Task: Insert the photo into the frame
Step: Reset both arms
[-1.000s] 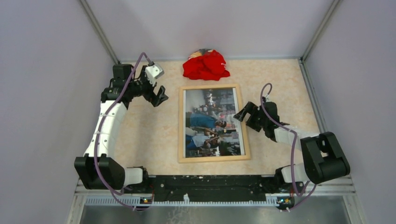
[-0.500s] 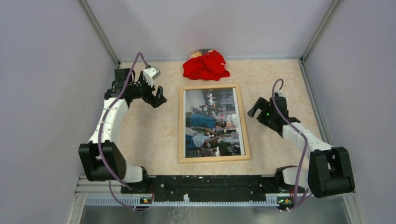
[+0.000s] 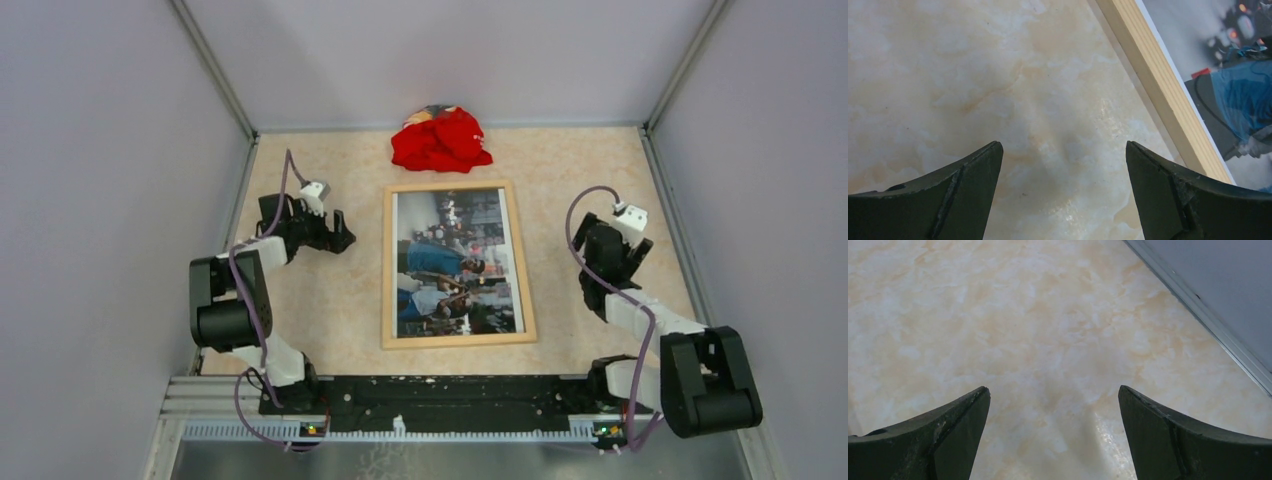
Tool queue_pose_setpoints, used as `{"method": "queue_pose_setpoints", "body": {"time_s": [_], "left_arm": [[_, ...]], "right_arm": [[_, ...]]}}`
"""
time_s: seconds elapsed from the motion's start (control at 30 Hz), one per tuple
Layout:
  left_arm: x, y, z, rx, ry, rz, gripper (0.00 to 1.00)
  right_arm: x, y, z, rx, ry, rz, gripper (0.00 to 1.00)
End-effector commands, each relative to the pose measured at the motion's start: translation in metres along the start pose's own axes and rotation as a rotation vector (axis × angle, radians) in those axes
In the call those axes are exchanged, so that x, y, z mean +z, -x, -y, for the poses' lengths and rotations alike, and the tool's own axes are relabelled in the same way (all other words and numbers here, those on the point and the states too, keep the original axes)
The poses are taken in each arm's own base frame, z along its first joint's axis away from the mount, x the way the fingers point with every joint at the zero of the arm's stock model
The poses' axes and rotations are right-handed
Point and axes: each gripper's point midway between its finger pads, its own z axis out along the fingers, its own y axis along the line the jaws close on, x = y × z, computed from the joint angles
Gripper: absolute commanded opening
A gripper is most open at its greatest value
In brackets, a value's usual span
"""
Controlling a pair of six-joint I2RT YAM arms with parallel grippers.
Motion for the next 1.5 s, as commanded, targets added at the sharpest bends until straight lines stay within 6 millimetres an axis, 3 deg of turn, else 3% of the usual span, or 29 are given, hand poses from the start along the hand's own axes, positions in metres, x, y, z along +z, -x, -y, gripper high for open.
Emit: {"method": "queue_pose_setpoints", "body": {"time_s": [0.0, 0.23, 0.37, 0.53, 0.6, 0.7, 0.77, 0.83, 0.87, 0.93, 1.47], "left_arm": [[0.0, 0.044, -0.016, 0.091, 0.097, 0.272, 0.99], [0.005, 0.026, -0.014, 0.049, 0.094, 0.331, 0.99], [-0.012, 0.024, 0.002, 0.137, 0.103, 0.432, 0.99], [-0.035, 0.019, 0.025, 0.249, 0.141, 0.545, 0.99], [-0.041, 0.017, 0.023, 0.241, 0.197, 0.57, 0.99], [-0.032, 0.018, 0.023, 0.27, 0.217, 0.602, 0.99], [-0.017, 0.01, 0.015, 0.224, 0.235, 0.491, 0.99], [-0.017, 0.015, 0.015, 0.243, 0.257, 0.497, 0.99], [-0.019, 0.017, 0.016, 0.254, 0.26, 0.517, 0.99], [-0.02, 0.017, 0.017, 0.255, 0.261, 0.526, 0.99], [-0.016, 0.014, 0.014, 0.24, 0.258, 0.493, 0.99]], "right_arm": [[0.007, 0.032, 0.011, 0.077, -0.045, 0.22, 0.99], [0.013, 0.027, 0.017, 0.087, -0.071, 0.279, 0.99], [0.006, 0.029, 0.025, 0.132, -0.063, 0.359, 0.99], [-0.002, 0.03, 0.002, 0.062, 0.108, 0.395, 0.99], [-0.009, 0.027, -0.013, 0.011, 0.213, 0.412, 0.99], [-0.019, 0.028, -0.022, -0.043, 0.296, 0.498, 0.99], [-0.022, 0.023, -0.021, -0.053, 0.286, 0.489, 0.99], [-0.004, 0.016, -0.024, -0.068, 0.249, 0.407, 0.99], [0.008, 0.022, -0.03, -0.07, 0.23, 0.378, 0.99], [0.014, 0.017, -0.026, -0.032, 0.238, 0.336, 0.99], [0.016, 0.017, -0.024, -0.027, 0.23, 0.334, 0.99]]}}
